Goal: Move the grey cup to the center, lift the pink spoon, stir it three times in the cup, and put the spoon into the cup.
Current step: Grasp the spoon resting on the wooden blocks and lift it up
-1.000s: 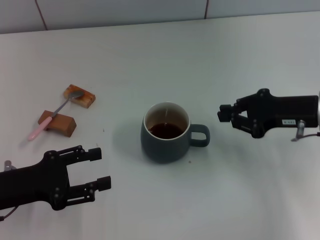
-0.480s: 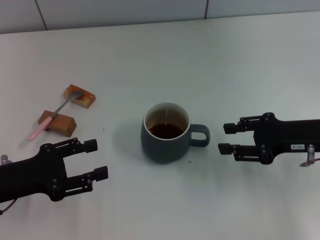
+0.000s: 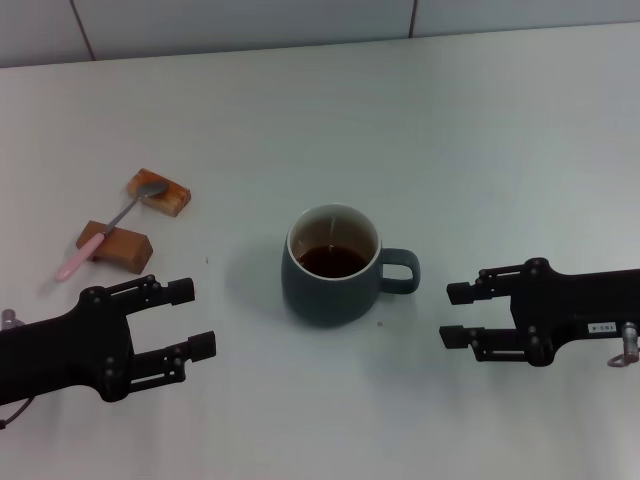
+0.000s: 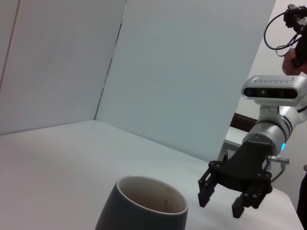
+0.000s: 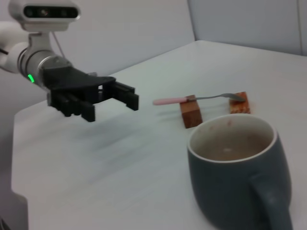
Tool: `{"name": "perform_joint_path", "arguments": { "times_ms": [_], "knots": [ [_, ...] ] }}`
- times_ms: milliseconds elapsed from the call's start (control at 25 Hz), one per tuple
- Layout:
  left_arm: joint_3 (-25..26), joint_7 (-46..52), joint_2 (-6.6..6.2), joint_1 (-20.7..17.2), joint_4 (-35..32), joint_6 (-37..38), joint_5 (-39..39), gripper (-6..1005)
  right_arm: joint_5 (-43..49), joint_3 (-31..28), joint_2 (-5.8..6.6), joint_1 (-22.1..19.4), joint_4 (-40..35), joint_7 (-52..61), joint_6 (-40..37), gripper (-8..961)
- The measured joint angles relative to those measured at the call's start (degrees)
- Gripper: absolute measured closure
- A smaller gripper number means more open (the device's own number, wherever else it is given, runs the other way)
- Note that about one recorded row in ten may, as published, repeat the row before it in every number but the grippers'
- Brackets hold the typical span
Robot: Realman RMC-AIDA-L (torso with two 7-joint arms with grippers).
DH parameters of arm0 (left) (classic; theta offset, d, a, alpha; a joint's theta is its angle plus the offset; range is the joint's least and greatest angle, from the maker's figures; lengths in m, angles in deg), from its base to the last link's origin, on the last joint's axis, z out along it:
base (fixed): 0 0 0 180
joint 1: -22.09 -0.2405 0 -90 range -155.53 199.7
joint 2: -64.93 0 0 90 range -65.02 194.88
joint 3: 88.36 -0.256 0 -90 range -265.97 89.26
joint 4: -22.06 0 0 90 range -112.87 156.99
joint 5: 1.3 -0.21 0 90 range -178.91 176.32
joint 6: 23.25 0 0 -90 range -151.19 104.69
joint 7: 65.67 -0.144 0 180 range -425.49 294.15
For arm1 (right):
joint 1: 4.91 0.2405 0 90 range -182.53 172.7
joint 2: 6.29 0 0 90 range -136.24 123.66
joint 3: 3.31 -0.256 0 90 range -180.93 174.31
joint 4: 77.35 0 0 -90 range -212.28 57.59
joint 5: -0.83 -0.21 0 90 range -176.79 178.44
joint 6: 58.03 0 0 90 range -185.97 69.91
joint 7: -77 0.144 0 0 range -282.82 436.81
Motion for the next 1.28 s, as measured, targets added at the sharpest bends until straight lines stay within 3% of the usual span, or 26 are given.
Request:
{"name": "perform_joint_path", "arguments": {
  "times_ms": [880,1280],
  "knots": [
    [0.21,0.67,0.0,0.17,-0.09,-2.02,-0.1,260,-0.49,-0.23,-0.29,-2.73,-1.17,-2.59,-2.3,388],
    [6.16,11.27,-1.15,-1.12,-2.86,0.18,-0.02,261,-0.54,-0.42,-0.18,-2.93,-2.27,-2.59,-3.52,387]
  ]
}}
